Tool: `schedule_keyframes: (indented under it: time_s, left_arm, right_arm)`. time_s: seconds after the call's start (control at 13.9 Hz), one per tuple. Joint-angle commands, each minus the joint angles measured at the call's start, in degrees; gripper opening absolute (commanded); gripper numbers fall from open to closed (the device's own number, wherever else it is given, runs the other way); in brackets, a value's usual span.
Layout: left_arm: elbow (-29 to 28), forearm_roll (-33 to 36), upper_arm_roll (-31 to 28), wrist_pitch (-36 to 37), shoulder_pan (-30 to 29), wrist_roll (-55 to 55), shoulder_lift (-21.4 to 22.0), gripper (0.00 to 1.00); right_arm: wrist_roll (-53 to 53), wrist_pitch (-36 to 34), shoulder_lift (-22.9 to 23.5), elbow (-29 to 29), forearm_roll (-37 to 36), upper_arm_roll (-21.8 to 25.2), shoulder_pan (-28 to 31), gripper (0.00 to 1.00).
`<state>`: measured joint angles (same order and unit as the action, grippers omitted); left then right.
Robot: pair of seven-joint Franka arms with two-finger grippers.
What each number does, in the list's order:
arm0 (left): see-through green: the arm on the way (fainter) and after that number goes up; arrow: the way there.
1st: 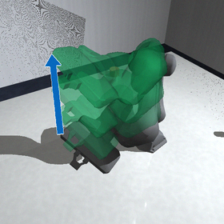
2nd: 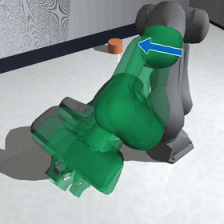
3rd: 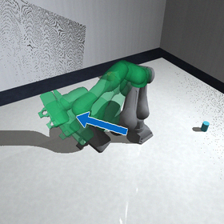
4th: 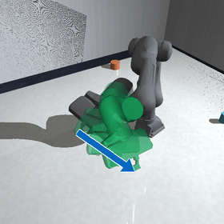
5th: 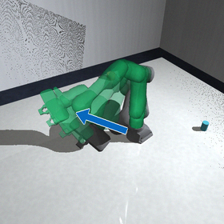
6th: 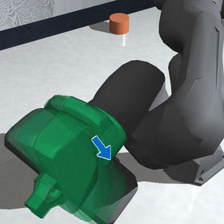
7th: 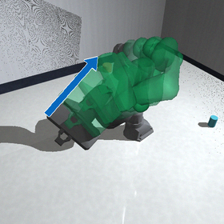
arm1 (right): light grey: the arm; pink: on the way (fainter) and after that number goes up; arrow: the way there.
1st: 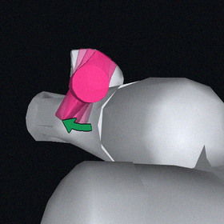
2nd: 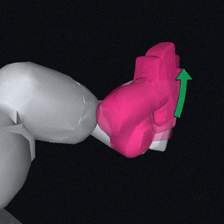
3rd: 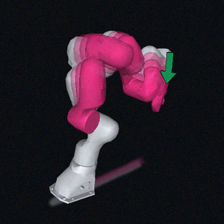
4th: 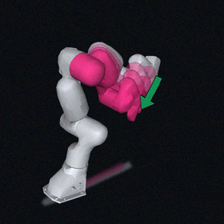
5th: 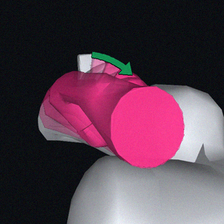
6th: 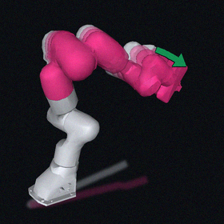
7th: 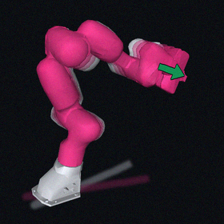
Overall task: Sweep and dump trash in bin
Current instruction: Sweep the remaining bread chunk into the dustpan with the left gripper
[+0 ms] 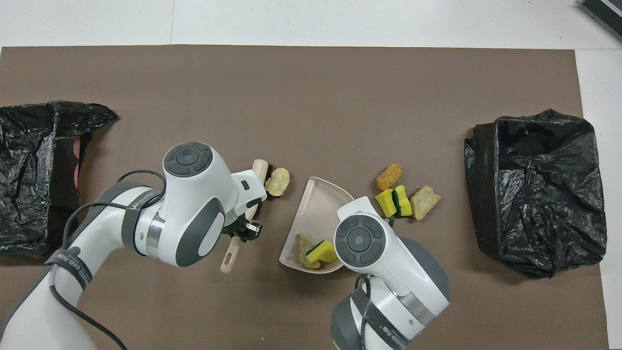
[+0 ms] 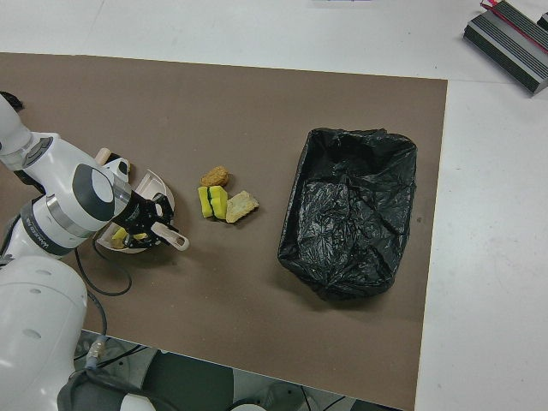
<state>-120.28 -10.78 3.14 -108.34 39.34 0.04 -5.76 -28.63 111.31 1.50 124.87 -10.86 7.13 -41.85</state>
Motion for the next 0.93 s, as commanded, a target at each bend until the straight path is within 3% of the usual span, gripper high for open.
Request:
schedule_keyframes:
  time_s: [0.0,0.29,0.5,0.86]
  left_arm:
    - [-2.6,-0.1,-1.3,-0.4,-0.1,-1.3,2.6,0.00]
    - [-1.5,0.0,-1.6,0.0,-5.2,-0.4,1.7,0.00]
    - [-1.4,1.4,-1.6,-0.4,-6.9,10.6,2.0,0.00]
    - [-1.6,7.0,-1.4,-1.4,-4.5,28.0,2.7,0.00]
  right_arm:
    - [1.8,0.7,-1.8,1.4,-1.2,-0.2,0.1,0.00]
    - [1.8,0.7,-1.8,1.4,-1.2,-0.2,0.3,0.00]
    - [1.8,-1.1,-1.9,0.5,-1.1,0.0,0.8,0.00]
    - [-3.7,-8.8,-9.5,-3.2,-0.6,0.5,9.6,0.00]
